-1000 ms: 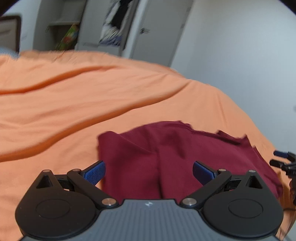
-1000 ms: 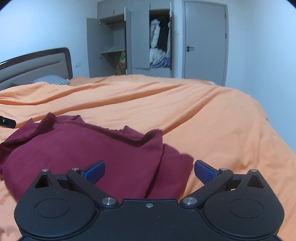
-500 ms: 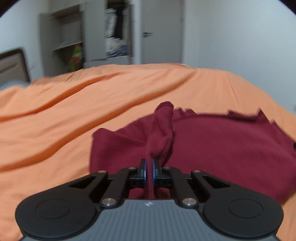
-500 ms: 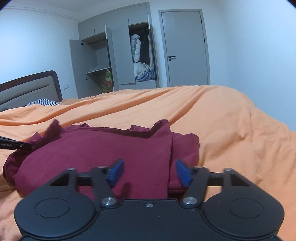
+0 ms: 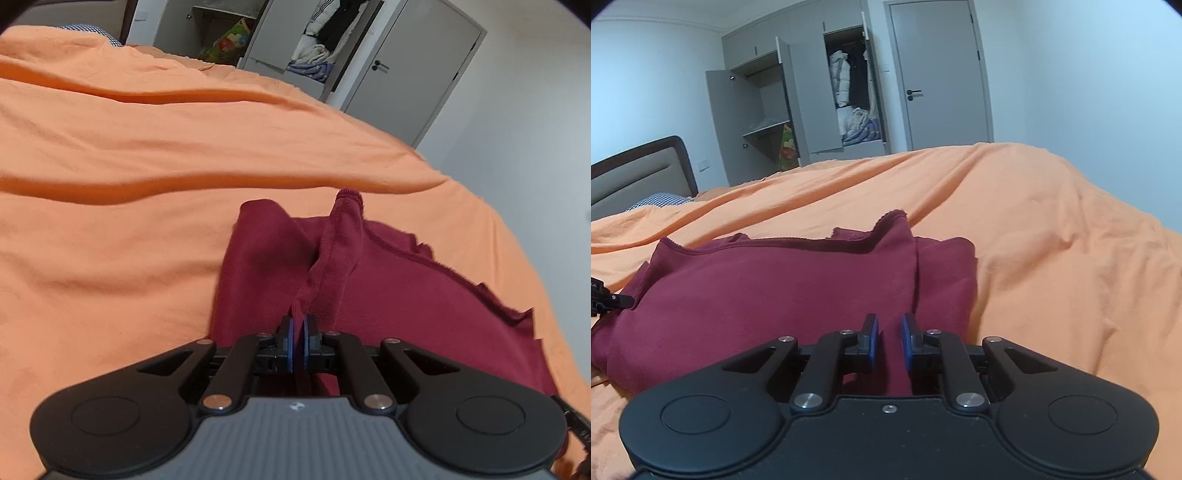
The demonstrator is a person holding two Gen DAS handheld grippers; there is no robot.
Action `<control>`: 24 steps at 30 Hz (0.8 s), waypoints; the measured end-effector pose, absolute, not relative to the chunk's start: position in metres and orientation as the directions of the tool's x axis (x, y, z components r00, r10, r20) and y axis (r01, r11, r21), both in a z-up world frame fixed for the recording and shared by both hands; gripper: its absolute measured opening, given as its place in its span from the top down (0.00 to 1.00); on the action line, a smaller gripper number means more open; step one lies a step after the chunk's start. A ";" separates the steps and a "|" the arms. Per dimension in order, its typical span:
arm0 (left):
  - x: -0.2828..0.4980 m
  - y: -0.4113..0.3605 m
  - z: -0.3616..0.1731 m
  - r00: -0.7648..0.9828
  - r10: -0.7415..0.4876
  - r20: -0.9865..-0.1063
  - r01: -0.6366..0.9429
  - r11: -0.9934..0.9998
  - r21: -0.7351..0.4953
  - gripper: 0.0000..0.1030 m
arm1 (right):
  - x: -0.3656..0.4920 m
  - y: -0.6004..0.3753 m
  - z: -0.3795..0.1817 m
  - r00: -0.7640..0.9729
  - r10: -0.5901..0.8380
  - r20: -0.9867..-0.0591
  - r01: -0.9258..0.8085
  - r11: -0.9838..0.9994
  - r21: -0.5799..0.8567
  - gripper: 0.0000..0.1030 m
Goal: Fold small clothes
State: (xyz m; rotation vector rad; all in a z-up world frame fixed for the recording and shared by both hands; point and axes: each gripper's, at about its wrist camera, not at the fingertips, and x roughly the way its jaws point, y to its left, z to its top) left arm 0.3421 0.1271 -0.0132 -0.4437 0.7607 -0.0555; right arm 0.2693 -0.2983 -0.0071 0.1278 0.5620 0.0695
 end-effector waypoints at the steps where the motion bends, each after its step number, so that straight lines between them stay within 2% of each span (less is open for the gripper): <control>1: 0.340 0.128 -0.012 0.731 -0.215 -0.648 -0.098 0.906 -0.411 0.93 | 0.268 -0.300 -0.007 0.845 0.101 -0.526 -0.028 0.989 0.145 0.84; 2: 0.337 0.128 -0.010 0.731 -0.217 -0.647 -0.092 0.908 -0.409 0.91 | 0.267 -0.301 -0.007 0.845 0.102 -0.525 -0.025 0.988 0.150 0.81; 4: 0.330 0.130 -0.009 0.732 -0.217 -0.646 -0.090 0.909 -0.406 0.71 | 0.265 -0.302 -0.007 0.847 0.102 -0.522 -0.021 0.987 0.160 0.77; 5: 0.325 0.131 -0.007 0.734 -0.221 -0.642 -0.086 0.907 -0.411 0.66 | 0.263 -0.302 -0.007 0.848 0.104 -0.519 -0.020 0.986 0.165 0.69; 7: 0.314 0.132 -0.005 0.739 -0.228 -0.634 -0.081 0.904 -0.419 0.47 | 0.256 -0.301 -0.005 0.854 0.117 -0.507 -0.031 0.984 0.176 0.61; 10: 0.290 0.128 -0.003 0.736 -0.243 -0.632 -0.057 0.907 -0.416 0.41 | 0.243 -0.299 -0.001 0.859 0.137 -0.494 -0.046 0.980 0.192 0.49; 16: 0.250 0.112 -0.014 0.711 -0.252 -0.656 -0.025 0.924 -0.382 0.43 | 0.221 -0.303 -0.008 0.844 0.151 -0.515 -0.020 0.968 0.250 0.47; 18: 0.244 0.106 -0.015 0.721 -0.260 -0.642 -0.001 0.926 -0.376 0.46 | 0.216 -0.305 -0.011 0.843 0.158 -0.515 -0.014 0.962 0.273 0.52; 19: 0.245 0.104 -0.014 0.725 -0.252 -0.641 -0.001 0.930 -0.367 0.52 | 0.215 -0.306 -0.012 0.842 0.161 -0.514 -0.013 0.960 0.280 0.56; 20: 0.245 0.102 -0.014 0.726 -0.241 -0.645 -0.005 0.935 -0.355 0.60 | 0.214 -0.306 -0.012 0.841 0.162 -0.516 -0.011 0.959 0.283 0.65; 21: 0.247 0.100 -0.013 0.723 -0.234 -0.650 -0.007 0.938 -0.346 0.83 | 0.214 -0.306 -0.011 0.842 0.162 -0.514 -0.014 0.960 0.279 0.72; 23: 0.250 0.100 -0.009 0.719 -0.231 -0.655 -0.014 0.938 -0.346 0.89 | 0.213 -0.305 -0.007 0.847 0.168 -0.504 -0.029 0.962 0.271 0.89; 24: 0.250 0.100 -0.006 0.725 -0.232 -0.649 -0.015 0.936 -0.352 0.91 | 0.213 -0.304 -0.004 0.851 0.169 -0.497 -0.035 0.963 0.266 0.91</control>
